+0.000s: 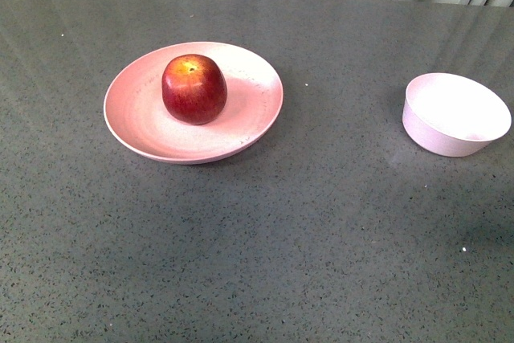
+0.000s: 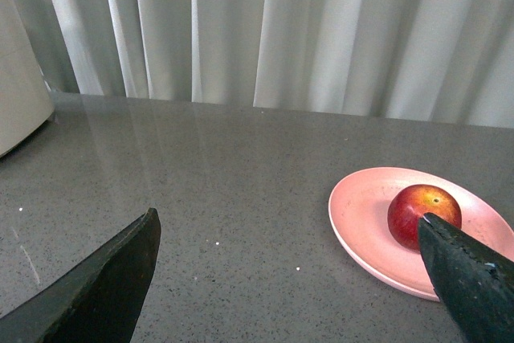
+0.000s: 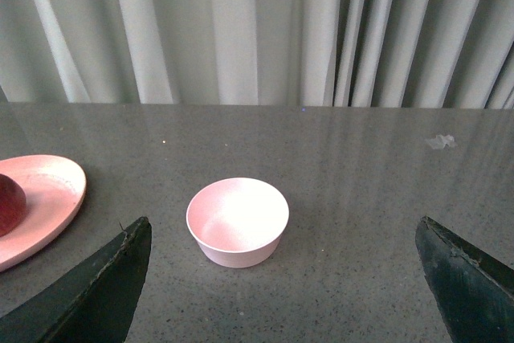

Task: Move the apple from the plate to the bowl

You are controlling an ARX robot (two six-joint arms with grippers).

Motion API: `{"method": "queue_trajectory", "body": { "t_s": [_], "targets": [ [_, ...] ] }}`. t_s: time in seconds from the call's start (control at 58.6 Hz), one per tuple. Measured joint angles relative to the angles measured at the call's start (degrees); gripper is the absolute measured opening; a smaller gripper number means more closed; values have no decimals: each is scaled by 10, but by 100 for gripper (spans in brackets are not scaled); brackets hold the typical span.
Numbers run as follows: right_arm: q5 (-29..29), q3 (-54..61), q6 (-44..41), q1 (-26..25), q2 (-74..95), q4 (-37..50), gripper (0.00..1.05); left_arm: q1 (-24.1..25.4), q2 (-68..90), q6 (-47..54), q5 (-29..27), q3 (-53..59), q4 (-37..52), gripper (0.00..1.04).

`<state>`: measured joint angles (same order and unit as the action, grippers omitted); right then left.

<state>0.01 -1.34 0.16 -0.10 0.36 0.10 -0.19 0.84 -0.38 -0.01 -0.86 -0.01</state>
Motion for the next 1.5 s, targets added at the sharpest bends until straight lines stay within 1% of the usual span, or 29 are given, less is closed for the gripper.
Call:
{"method": "queue_trajectory", "body": {
  "t_s": [1.161, 1.178, 1.212, 1.264, 1.281, 1.315, 1.383, 1.451, 1.503],
  "targets": [
    [0, 0, 0, 0, 0, 0, 96, 0, 0, 0, 0, 0, 0, 96],
    [-5, -1, 3, -1, 3, -4, 96, 0, 0, 0, 0, 0, 0, 96],
    [-49, -23, 22, -12, 30, -65, 96, 0, 0, 0, 0, 0, 0, 96],
    [-84, -56, 44, -28, 99, -133, 96, 0, 0, 0, 0, 0, 0, 96],
    [-89, -61, 46, -31, 114, -137, 96, 0, 0, 0, 0, 0, 0, 96],
    [-91, -71, 51, -39, 158, -132, 96, 0, 0, 0, 0, 0, 0, 96],
    [-93, -88, 52, -58, 239, -82, 96, 0, 0, 0, 0, 0, 0, 96],
    [-108, -123, 48, -77, 348, 8, 96, 0, 0, 0, 0, 0, 0, 96],
    [-106, -158, 35, -85, 453, 92, 96, 0, 0, 0, 0, 0, 0, 96]
  ]
}}
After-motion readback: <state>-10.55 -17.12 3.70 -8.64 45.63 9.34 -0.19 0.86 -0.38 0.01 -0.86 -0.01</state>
